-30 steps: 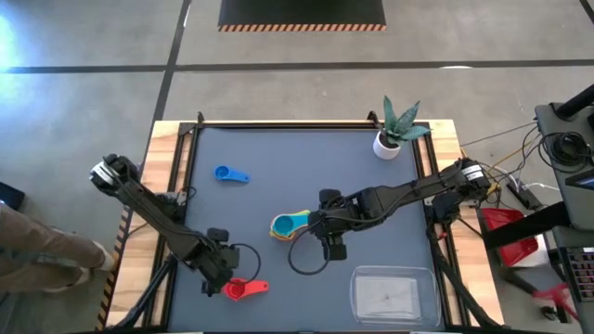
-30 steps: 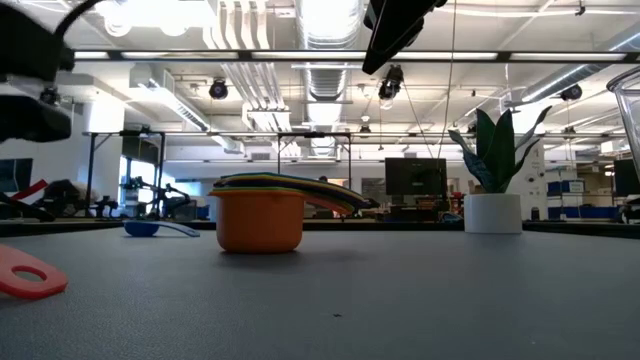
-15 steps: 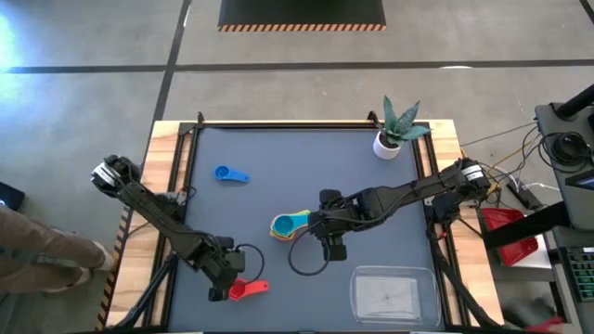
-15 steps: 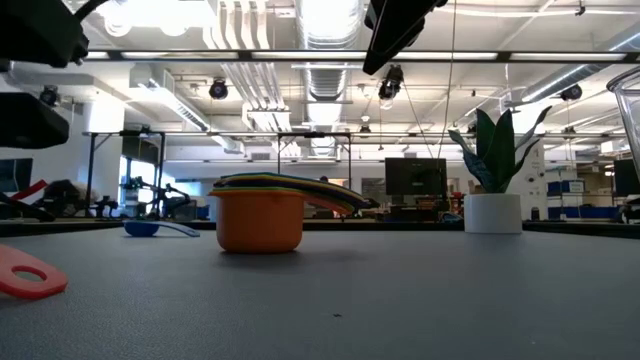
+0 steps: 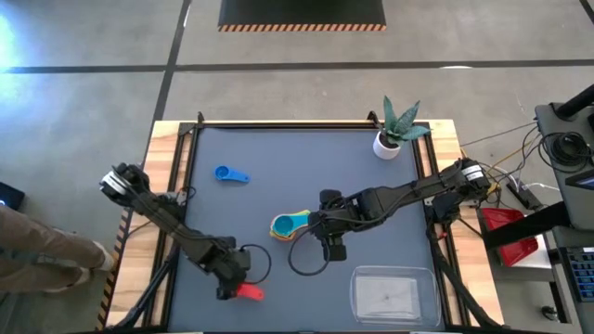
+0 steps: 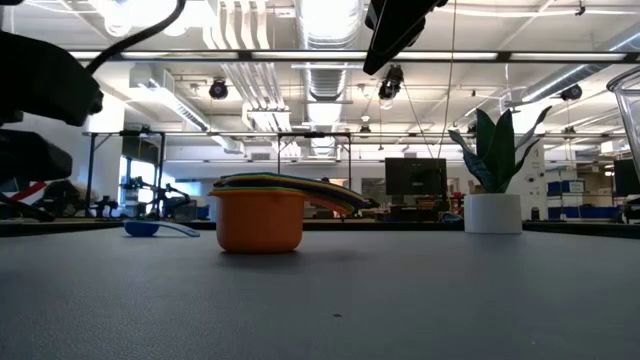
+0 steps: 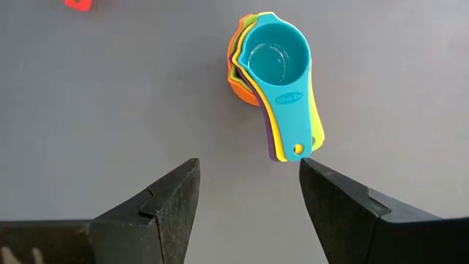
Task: Nest measuring cups in basket
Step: Stack the red measuring cup on top of the light blue measuring cup
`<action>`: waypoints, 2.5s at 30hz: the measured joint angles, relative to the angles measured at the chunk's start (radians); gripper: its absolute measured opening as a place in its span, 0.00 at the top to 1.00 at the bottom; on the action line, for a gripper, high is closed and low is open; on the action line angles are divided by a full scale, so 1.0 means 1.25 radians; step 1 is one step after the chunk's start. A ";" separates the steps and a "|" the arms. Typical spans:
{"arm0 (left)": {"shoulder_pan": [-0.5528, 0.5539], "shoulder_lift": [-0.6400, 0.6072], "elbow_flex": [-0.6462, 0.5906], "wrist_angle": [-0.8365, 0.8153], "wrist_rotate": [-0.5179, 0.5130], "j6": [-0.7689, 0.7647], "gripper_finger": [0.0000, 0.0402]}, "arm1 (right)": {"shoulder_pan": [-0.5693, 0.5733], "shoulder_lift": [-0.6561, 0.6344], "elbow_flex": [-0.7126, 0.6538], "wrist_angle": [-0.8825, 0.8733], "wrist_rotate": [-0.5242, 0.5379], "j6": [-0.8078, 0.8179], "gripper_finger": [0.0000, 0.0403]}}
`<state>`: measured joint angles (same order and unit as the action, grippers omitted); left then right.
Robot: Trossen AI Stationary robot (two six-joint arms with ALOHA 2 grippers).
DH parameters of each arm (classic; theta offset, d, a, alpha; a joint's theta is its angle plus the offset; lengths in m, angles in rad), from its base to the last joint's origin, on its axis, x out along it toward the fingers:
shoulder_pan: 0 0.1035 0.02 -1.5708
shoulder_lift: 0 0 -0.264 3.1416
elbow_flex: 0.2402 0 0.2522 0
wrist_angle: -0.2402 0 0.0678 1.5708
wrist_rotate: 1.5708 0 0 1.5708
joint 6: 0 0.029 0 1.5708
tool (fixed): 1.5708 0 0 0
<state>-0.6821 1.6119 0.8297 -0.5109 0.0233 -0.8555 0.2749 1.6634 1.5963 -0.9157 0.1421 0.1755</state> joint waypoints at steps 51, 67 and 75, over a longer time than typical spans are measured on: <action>0.602 -0.095 0.046 0.177 0.179 0.345 1.00 | 0.058 -0.240 -0.294 0.232 0.085 0.077 0.44; 0.602 -0.048 0.047 0.188 0.114 0.302 0.88 | 0.058 -0.262 -0.320 0.262 0.090 0.076 0.44; 0.583 -0.048 0.047 0.186 0.136 0.316 0.71 | 0.058 -0.261 -0.320 0.263 0.090 0.076 0.44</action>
<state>0.0470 1.5524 0.8890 -0.2780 0.1931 -0.4603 0.3473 1.3369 1.1965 -0.5875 0.2550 0.2703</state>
